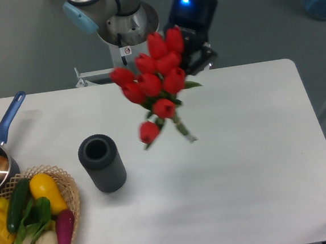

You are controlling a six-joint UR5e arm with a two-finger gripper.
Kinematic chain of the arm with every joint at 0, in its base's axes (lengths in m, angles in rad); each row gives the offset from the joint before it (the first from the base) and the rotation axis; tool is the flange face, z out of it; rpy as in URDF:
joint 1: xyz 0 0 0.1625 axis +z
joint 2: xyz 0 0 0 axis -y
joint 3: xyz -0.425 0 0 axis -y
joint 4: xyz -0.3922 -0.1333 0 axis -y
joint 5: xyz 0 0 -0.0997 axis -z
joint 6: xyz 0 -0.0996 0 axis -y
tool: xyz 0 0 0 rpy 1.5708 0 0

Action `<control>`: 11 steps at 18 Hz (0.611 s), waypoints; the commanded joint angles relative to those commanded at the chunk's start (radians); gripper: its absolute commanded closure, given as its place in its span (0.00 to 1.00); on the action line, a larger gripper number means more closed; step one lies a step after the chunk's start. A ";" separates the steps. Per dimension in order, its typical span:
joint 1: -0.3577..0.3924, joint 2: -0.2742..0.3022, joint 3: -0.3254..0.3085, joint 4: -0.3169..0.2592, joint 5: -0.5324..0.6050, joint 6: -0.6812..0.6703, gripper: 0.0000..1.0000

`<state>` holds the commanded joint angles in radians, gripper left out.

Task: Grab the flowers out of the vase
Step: 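Carry the held tulips away from the vase over the table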

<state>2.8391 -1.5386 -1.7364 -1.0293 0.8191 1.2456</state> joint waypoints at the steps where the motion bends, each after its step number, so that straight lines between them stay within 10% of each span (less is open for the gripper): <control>1: 0.022 0.000 -0.003 -0.002 0.005 -0.002 0.97; 11: 0.029 -0.150 0.061 0.003 0.348 0.003 0.99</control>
<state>2.8686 -1.6887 -1.6752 -1.0262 1.1669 1.2486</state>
